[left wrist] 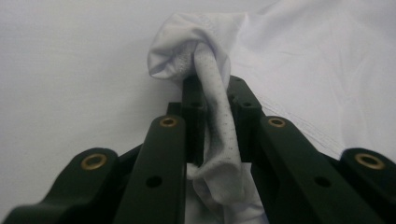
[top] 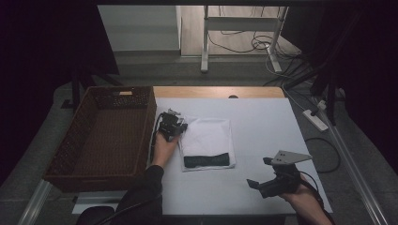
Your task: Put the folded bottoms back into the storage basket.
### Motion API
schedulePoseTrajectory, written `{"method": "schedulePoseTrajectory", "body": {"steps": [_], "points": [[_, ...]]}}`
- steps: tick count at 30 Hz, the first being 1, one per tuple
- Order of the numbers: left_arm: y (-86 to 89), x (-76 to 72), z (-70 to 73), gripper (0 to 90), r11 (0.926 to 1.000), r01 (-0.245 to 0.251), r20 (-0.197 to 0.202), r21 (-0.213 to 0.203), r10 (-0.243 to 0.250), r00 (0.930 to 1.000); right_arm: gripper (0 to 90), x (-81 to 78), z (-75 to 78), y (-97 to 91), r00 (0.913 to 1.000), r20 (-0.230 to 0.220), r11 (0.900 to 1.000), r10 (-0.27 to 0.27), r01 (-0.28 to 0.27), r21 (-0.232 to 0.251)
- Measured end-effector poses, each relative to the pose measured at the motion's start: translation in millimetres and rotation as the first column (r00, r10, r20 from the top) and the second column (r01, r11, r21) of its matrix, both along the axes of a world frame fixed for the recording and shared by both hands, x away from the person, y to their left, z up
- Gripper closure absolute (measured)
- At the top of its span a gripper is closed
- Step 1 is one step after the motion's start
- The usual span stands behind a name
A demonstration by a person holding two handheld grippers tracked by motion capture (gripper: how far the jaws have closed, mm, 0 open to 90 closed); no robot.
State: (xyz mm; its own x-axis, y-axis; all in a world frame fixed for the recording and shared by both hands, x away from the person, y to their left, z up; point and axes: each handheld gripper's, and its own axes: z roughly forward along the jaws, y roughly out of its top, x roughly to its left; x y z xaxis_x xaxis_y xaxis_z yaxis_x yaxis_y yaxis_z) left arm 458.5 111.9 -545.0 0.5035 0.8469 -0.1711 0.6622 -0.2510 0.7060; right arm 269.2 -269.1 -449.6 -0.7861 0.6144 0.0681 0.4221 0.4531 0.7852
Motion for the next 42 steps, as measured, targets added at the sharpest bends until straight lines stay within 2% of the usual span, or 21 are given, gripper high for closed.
{"method": "schedulePoseTrajectory", "body": {"steps": [9,11,12,14,17,18,25,29,30,31,32,33,34,39,40,42], "points": [[-1.2,-0.8,0.1,78.8,0.9999,0.000,0.009,0.015,0.000,1.0000,0.3,17.8,-4.8,26.6,0.9990,-0.010,0.9983,0.043,-0.043,-0.039],[-1.2,-0.8,0.1,78.8,0.9999,0.000,0.009,0.014,0.000,1.0000,0.3,20.4,-6.2,29.5,0.9985,-0.017,0.9979,0.052,-0.052,-0.038],[-1.2,-0.8,0.1,78.8,0.9999,0.000,0.009,0.014,0.000,1.0000,0.2,24.8,-11.6,36.0,0.9961,-0.052,0.9968,0.071,-0.073,-0.034],[-1.2,-0.8,0.1,78.8,0.9999,0.000,0.009,0.014,0.000,1.0000,0.0,26.2,-15.1,41.1,0.9944,-0.065,0.9950,0.083,-0.087,-0.049],[-1.0,-0.6,0.0,78.8,0.9999,-0.001,0.007,0.011,0.001,1.0000,0.0,27.6,-18.2,46.8,0.9922,-0.071,0.9923,0.102,-0.107,-0.063],[-0.9,-0.6,0.0,78.8,0.9999,-0.001,0.007,0.010,0.001,1.0000,0.0,29.3,-20.2,52.2,0.9913,-0.073,0.9901,0.110,-0.115,-0.080],[-0.6,-0.2,-0.2,78.8,1.0000,-0.001,0.004,0.005,0.001,1.0000,0.0,39.9,-28.5,69.0,0.9878,-0.095,0.9860,0.123,-0.133,-0.101],[-0.6,-0.2,-0.2,78.8,1.0000,-0.002,0.004,0.005,0.001,1.0000,0.0,45.5,-32.4,79.5,0.9846,-0.108,0.9812,0.137,-0.150,-0.121],[-0.6,-0.1,-0.2,78.8,1.0000,-0.001,0.004,0.005,0.001,1.0000,0.0,49.5,-35.9,86.3,0.9798,-0.122,0.9753,0.159,-0.175,-0.135],[-0.6,-0.1,-0.2,78.8,1.0000,-0.001,0.004,0.005,0.001,1.0000,0.0,49.5,-35.9,86.3,0.9798,-0.122,0.9753,0.159,-0.175,-0.135],[-0.5,-0.1,-0.2,78.8,1.0000,-0.001,0.003,0.004,0.001,1.0000,0.0,54.2,-39.4,93.1,0.9760,-0.136,0.9705,0.170,-0.190,-0.148],[-0.5,-0.1,-0.2,78.8,1.0000,-0.001,0.003,0.004,0.001,1.0000,0.0,54.2,-39.4,93.1,0.9760,-0.136,0.9705,0.170,-0.190,-0.148],[-0.4,-0.1,-0.2,78.8,1.0000,-0.001,0.003,0.005,0.001,1.0000,0.0,58.5,-43.2,100.4,0.9736,-0.144,0.9661,0.177,-0.200,-0.164],[-0.2,0.0,-0.2,78.8,1.0000,-0.001,0.002,0.003,0.001,1.0000,0.0,65.5,-49.2,115.4,0.9715,-0.141,0.9599,0.191,-0.215,-0.180],[-0.1,0.0,-0.2,78.8,1.0000,-0.001,0.001,0.003,0.001,1.0000,0.1,69.6,-51.6,123.5,0.9694,-0.129,0.9550,0.209,-0.230,-0.187],[-0.1,0.0,-0.3,78.8,1.0000,-0.001,0.002,0.002,0.001,1.0000,0.4,74.1,-54.2,130.2,0.9674,-0.126,0.9522,0.220,-0.241,-0.188]]}}
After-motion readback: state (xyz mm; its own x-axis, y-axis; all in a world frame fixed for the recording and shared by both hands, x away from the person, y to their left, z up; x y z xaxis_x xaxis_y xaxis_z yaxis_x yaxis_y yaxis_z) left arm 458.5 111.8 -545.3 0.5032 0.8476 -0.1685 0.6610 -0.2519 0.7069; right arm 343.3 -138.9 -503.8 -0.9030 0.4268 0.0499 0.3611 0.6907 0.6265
